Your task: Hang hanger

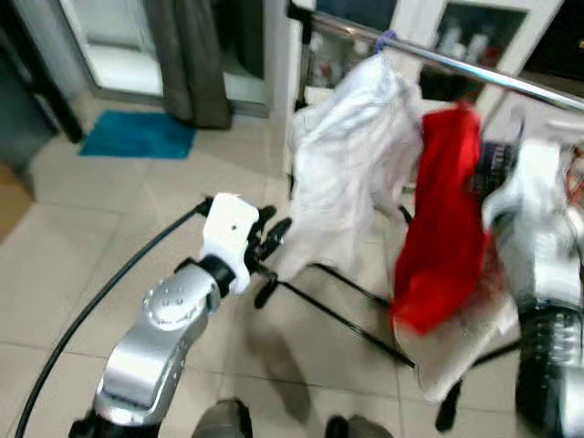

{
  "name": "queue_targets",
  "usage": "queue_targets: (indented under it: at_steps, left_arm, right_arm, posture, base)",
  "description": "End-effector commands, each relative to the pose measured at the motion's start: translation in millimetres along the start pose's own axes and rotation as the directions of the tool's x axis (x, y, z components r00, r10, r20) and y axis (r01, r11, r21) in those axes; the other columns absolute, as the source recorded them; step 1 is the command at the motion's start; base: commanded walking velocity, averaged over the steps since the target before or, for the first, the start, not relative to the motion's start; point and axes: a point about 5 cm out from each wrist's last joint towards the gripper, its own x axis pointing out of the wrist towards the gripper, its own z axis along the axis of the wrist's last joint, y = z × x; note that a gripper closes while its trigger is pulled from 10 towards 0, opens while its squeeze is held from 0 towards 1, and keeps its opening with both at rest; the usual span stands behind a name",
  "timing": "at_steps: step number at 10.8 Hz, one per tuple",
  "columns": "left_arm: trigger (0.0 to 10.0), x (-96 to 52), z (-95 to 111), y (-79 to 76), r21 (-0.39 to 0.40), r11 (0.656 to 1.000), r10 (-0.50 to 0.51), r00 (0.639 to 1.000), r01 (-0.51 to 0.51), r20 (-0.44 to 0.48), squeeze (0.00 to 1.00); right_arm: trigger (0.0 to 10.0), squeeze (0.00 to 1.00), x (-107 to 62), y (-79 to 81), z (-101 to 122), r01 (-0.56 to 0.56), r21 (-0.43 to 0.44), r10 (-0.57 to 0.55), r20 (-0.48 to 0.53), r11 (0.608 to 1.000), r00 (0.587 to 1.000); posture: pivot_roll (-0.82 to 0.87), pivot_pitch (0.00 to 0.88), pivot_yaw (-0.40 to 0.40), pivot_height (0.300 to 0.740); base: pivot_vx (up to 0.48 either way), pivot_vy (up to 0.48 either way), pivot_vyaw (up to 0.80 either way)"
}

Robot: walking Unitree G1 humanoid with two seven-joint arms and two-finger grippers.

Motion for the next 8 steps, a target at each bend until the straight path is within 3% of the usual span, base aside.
queue_targets:
  at_steps: [1, 3, 4, 5, 7, 8]
  left_arm:
    - [10.0, -2.8, -3, 2.4, 0.007, 0.999, 0.034, 0.999, -0.034, 0.0, 0.0]
    - [10.0, -9.6, -14, 15.5, 0.039, 0.989, 0.144, 0.99, -0.144, -0.009, 0.0]
    - [10.0, -10.8, -17, 16.3, 0.029, 0.988, 0.153, 0.988, -0.152, -0.021, 0.0]
    - [10.0, -13.7, -25, 17.6, 0.029, 0.985, 0.169, 0.984, -0.167, -0.052, 0.0]
    - [10.0, -15.3, -30, 20.7, 0.035, 0.98, 0.195, 0.979, -0.194, -0.053, 0.0]
    - [10.0, -12.7, -27, 21.8, 0.029, 0.979, 0.201, 0.979, -0.199, -0.043, 0.0]
  right_arm:
    - [10.0, 0.0, -10.0, 7.0, 13, -0.021, 0.017, 0.02, 0.054, 1.0, 0.998]
    - [10.0, 0.0, -60.6, 31.8, -3, -0.055, 0.068, 0.055, 0.006, 0.996, 0.998]
    - [10.0, 0.0, -72.7, 38.9, -5, -0.067, 0.075, 0.068, -0.016, 0.995, 0.998]
    - [10.0, 0.0, -94.2, 48.4, -20, -0.064, 0.047, 0.069, -0.099, 0.997, 0.993]
    - [10.0, 0.0, -110.1, 55.5, -35, -0.038, 0.007, 0.039, -0.169, 0.999, 0.985]
    - [10.0, 0.0, -109.5, 59.3, -33, 0.003, 0.093, 0.011, -0.151, 0.996, 0.989]
  posture:
    - [0.02, 0.039, -0.025, 0.74]
    - [0.0, 0.026, -0.02, 0.74]
    - [0.0, 0.024, -0.022, 0.74]
    - [0.0, 0.021, -0.023, 0.74]
    - [0.0, 0.018, -0.027, 0.74]
    - [0.0, 0.016, -0.028, 0.74]
  base:
    - [0.0, 0.0, 0.0]
    - [0.0, 0.0, 0.0]
    - [0.0, 0.0, 0.0]
    - [0.0, 0.0, 0.0]
    - [0.0, 0.0, 0.0]
    - [0.24, 0.0, -0.61]
